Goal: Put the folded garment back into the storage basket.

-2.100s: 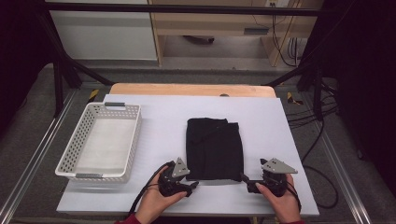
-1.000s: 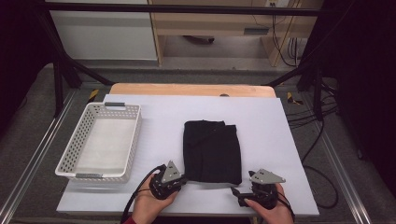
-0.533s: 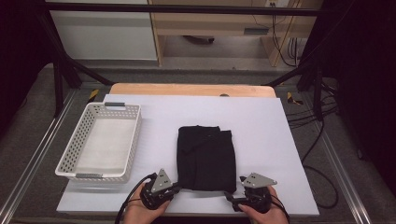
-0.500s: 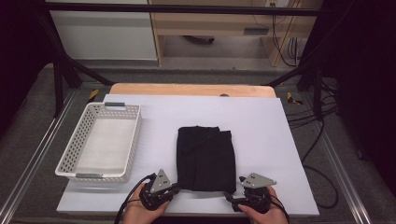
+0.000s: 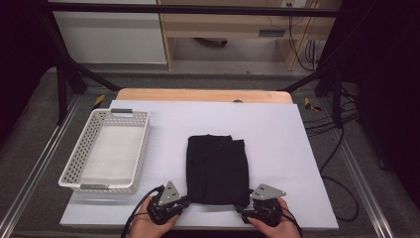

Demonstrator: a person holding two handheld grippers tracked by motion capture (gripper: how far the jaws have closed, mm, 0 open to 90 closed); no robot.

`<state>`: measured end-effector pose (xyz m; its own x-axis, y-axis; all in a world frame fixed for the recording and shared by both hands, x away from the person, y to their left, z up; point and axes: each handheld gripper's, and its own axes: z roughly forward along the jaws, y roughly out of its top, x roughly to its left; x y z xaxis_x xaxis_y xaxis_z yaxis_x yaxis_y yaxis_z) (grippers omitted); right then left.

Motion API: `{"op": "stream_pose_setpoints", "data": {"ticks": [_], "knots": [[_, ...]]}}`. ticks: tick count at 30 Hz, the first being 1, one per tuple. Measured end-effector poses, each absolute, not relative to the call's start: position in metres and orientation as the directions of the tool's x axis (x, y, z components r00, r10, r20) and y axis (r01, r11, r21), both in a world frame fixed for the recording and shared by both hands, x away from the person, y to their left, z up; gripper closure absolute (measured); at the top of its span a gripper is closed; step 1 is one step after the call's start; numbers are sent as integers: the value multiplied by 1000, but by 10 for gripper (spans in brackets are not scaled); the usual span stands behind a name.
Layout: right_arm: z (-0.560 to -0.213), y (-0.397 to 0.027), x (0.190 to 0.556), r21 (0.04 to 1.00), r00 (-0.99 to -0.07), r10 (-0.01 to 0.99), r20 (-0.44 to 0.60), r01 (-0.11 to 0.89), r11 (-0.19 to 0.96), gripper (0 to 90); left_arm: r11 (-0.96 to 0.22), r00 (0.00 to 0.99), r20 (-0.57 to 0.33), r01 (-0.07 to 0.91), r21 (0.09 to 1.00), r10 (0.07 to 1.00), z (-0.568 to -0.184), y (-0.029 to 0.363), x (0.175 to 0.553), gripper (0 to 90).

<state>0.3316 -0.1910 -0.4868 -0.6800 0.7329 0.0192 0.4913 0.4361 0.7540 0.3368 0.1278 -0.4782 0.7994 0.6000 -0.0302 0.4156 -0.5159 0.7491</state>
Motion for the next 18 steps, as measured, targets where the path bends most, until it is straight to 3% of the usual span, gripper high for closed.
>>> {"op": "stream_pose_setpoints", "data": {"ticks": [12,15,18], "knots": [[-483,-187,333,766,-683,730,-18,460,449,441,-511,799,-29,412,755,601,-477,129,336,805],[-480,-187,331,773,-692,721,-37,437,459,564,-509,800,-24,404,760,599,-476,128,335,789],[-479,-188,331,777,-693,720,-40,431,459,607,-490,796,-23,395,777,605,-472,128,335,755]]}}
